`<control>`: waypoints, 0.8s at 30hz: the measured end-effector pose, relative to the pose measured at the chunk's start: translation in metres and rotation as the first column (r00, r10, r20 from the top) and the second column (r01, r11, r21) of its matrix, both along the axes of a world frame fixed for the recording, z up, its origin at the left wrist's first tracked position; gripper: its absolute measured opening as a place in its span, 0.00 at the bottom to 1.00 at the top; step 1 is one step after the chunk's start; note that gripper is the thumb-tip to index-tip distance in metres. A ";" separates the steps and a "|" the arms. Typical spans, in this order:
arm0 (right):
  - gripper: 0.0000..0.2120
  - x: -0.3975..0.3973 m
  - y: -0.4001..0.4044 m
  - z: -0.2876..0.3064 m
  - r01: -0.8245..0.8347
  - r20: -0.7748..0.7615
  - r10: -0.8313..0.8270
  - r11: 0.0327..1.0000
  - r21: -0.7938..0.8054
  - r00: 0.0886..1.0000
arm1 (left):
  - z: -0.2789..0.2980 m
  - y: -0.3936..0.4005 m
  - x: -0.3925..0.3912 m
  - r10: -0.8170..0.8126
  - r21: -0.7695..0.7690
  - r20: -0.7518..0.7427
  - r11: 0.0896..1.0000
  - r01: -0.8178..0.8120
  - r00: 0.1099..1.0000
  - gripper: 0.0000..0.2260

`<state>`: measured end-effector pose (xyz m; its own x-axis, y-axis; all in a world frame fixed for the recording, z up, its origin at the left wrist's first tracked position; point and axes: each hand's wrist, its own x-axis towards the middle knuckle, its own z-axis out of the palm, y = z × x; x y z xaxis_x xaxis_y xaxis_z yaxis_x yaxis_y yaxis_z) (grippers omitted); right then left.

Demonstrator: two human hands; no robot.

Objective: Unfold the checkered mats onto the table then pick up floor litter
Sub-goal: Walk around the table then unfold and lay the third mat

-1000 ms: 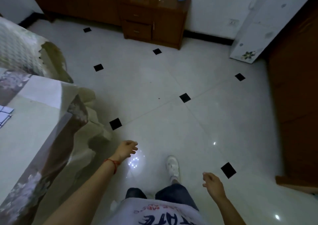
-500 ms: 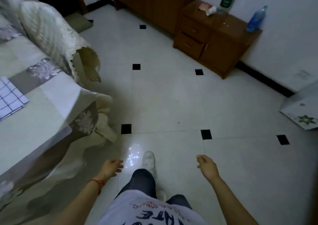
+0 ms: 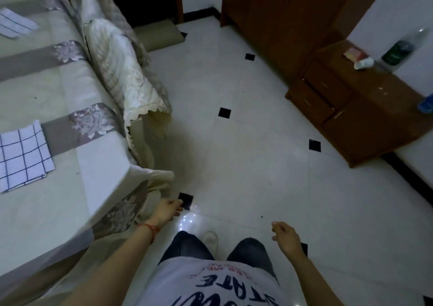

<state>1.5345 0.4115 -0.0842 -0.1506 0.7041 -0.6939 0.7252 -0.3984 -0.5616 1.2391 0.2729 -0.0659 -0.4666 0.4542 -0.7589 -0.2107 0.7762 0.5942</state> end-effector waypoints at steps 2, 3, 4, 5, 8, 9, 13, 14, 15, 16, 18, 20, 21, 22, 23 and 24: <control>0.15 -0.015 0.023 -0.003 -0.053 0.007 0.053 0.999 -0.008 0.999 | 0.011 0.030 -0.013 0.041 0.048 -0.026 0.998 -0.039 0.999 0.09; 0.15 -0.023 0.035 -0.003 -0.084 0.014 0.085 0.996 -0.017 0.996 | 0.015 0.043 -0.019 0.077 0.064 -0.023 0.995 -0.075 0.997 0.08; 0.16 -0.032 0.047 -0.004 -0.120 0.020 0.120 0.992 -0.025 0.993 | 0.017 0.053 -0.026 0.111 0.071 -0.025 0.992 -0.109 0.994 0.09; 0.16 -0.043 0.060 -0.006 -0.157 0.023 0.157 0.987 -0.028 0.987 | 0.018 0.060 -0.032 0.141 0.070 -0.026 0.988 -0.139 0.990 0.10; 0.14 -0.080 0.101 -0.007 -0.284 0.001 0.284 0.958 -0.029 0.959 | 0.018 0.066 -0.043 0.242 0.069 -0.009 0.968 -0.240 0.970 0.09; 0.13 -0.095 0.115 -0.006 -0.331 -0.012 0.331 0.943 -0.025 0.944 | 0.018 0.065 -0.045 0.286 0.077 -0.010 0.956 -0.284 0.958 0.08; 0.09 -0.163 0.167 0.004 -0.567 -0.044 0.566 0.824 -0.003 0.823 | 0.016 0.048 -0.039 0.481 0.063 -0.032 0.876 -0.479 0.876 0.10; 0.09 -0.181 0.178 0.006 -0.622 -0.043 0.622 0.783 0.008 0.782 | 0.016 0.042 -0.035 0.532 0.051 -0.033 0.846 -0.530 0.846 0.09; 0.09 -0.199 0.186 0.009 -0.670 -0.042 0.670 0.742 0.017 0.741 | 0.015 0.037 -0.031 0.584 0.039 -0.036 0.812 -0.582 0.811 0.09; 0.09 -0.218 0.194 0.012 -0.712 -0.051 0.712 0.702 0.027 0.700 | 0.014 0.032 -0.025 0.635 0.029 -0.040 0.773 -0.634 0.772 0.09; 0.10 -0.253 0.203 0.015 -0.780 -0.066 0.782 0.623 0.048 0.620 | 0.011 0.022 -0.015 0.732 0.009 -0.039 0.681 -0.733 0.680 0.10; 0.12 -0.284 0.202 0.016 -0.839 -0.059 0.841 0.540 0.058 0.537 | 0.011 0.012 -0.003 0.817 -0.012 -0.028 0.575 -0.818 0.575 0.08; 0.13 -0.298 0.197 0.016 -0.866 -0.058 0.868 0.496 0.057 0.493 | 0.012 0.007 0.003 0.851 -0.020 -0.023 0.525 -0.851 0.525 0.08; 0.14 -0.310 0.190 0.016 -0.890 -0.064 0.891 0.452 0.058 0.449 | 0.012 0.003 0.009 0.877 -0.026 -0.022 0.480 -0.877 0.480 0.09; 0.14 -0.321 0.181 0.017 -0.909 -0.068 0.910 0.413 0.057 0.409 | 0.013 -0.002 0.015 0.897 -0.029 -0.026 0.440 -0.898 0.440 0.10; 0.14 -0.330 0.171 0.018 -0.923 -0.080 0.924 0.379 0.059 0.375 | 0.015 -0.006 0.019 0.914 -0.030 -0.035 0.404 -0.914 0.405 0.11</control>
